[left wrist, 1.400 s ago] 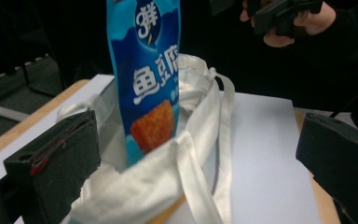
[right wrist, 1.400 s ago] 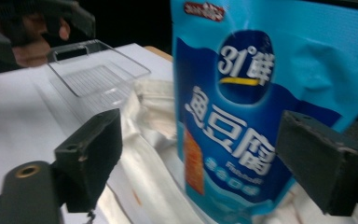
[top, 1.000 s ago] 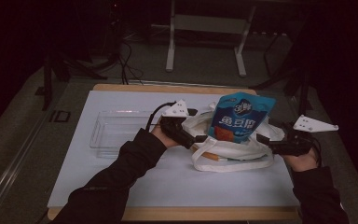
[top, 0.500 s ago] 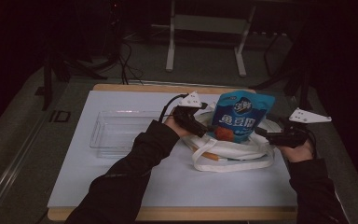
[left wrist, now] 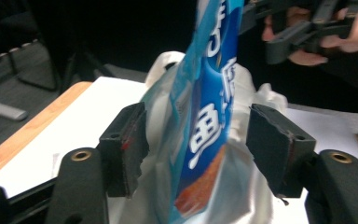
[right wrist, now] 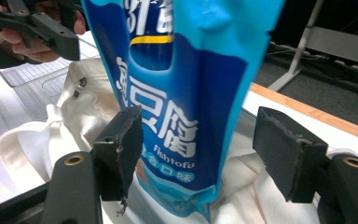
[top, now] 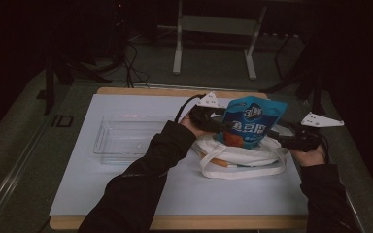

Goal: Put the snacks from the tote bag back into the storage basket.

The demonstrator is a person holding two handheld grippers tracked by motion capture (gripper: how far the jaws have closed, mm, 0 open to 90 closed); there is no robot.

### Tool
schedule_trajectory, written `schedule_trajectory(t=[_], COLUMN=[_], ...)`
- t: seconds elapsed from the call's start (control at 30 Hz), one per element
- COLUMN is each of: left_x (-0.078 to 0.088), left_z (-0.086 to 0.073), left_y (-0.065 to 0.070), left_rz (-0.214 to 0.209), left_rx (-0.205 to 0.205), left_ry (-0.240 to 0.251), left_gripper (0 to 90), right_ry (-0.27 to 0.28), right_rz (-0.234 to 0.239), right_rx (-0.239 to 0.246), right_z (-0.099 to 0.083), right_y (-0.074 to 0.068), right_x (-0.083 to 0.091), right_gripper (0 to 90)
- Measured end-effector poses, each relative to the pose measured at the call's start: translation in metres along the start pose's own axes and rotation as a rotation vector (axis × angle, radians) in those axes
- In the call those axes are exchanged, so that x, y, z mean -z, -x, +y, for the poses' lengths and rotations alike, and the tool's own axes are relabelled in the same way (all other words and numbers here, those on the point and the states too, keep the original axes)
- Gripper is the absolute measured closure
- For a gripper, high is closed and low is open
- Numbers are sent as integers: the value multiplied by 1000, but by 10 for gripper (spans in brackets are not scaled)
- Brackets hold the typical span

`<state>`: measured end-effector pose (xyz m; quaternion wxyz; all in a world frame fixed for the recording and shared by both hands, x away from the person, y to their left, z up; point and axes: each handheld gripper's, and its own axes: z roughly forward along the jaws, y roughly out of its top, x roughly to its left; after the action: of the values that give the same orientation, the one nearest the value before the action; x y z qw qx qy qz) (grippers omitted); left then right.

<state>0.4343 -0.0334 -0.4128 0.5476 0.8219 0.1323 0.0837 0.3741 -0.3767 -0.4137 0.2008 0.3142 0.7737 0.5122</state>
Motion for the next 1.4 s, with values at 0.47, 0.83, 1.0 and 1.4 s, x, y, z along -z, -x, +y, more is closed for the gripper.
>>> schedule_trajectory(t=[0.47,0.83,1.0,1.4], left_x=[-17,-27,-27,-34], left_z=[11,12,11,13], left_y=[0,0,-2,-4], left_rz=[-6,-21,-24,-16], left_rx=[3,13,22,13], left_ry=[-1,-11,-10,-22], left_gripper=[603,726,805,891], right_ry=[-10,-21,-42,-57], right_rz=[66,127,139,158], right_rx=[-20,-30,-7,-6], right_z=[9,16,17,18], right_y=[10,14,12,11], right_x=[-21,-36,-43,-48], right_gripper=[454,569,666,831])
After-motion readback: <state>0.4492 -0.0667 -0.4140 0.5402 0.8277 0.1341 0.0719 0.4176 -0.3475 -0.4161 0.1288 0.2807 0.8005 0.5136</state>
